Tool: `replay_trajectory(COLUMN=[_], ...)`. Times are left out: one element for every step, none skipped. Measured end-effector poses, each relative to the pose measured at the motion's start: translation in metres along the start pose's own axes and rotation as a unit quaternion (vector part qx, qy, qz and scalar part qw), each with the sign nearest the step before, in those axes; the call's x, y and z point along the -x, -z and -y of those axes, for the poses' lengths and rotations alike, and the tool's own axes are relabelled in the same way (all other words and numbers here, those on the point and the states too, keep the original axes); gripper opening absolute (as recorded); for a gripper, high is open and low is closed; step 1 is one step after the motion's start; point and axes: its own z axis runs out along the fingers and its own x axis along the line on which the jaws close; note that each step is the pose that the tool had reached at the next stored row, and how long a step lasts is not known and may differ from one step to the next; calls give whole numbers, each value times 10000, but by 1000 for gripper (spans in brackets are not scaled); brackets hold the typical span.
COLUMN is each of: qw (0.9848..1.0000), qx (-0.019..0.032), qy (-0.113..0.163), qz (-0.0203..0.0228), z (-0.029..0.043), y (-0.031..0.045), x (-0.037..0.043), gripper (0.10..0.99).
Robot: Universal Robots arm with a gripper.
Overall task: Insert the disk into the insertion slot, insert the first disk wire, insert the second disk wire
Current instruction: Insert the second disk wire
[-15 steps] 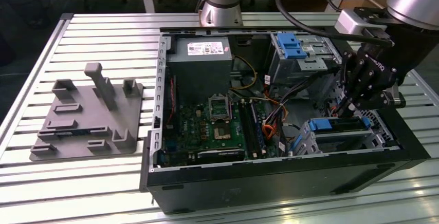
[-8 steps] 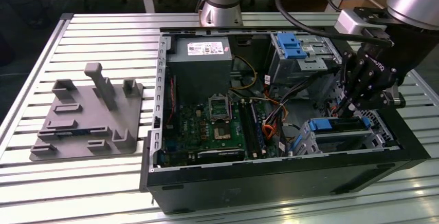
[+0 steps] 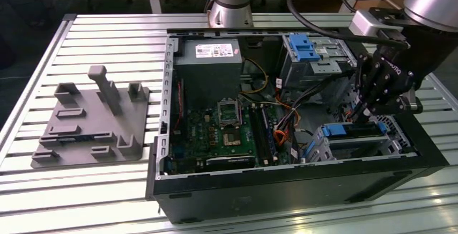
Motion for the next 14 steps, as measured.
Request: replay_trajectory(qw=[10000, 10000, 10000, 10000, 10000, 10000, 10000, 10000, 10000, 10000, 10000, 10000, 10000, 10000], qx=[0, 0, 0, 0, 0, 0, 0, 0, 0, 0, 0, 0, 0, 0], qy=[0, 0, 0, 0, 0, 0, 0, 0, 0, 1, 1, 1, 1, 2], qz=[0, 0, 0, 0, 0, 0, 0, 0, 0, 0, 0, 0, 0, 0], z=[0, 1, 1, 1, 1, 1, 2, 2, 3, 5, 7, 7, 8, 9], y=[-1, -1, -2, -3, -3, -3, -4, -5, -5, -6, -7, -8, -8, -16], x=[-4, -8, -15, -18, -19, -19, -19, -20, -20, -19, -19, -19, -19, -18], gripper=[145, 145, 145, 145, 145, 145, 145, 145, 145, 145, 145, 145, 145, 145])
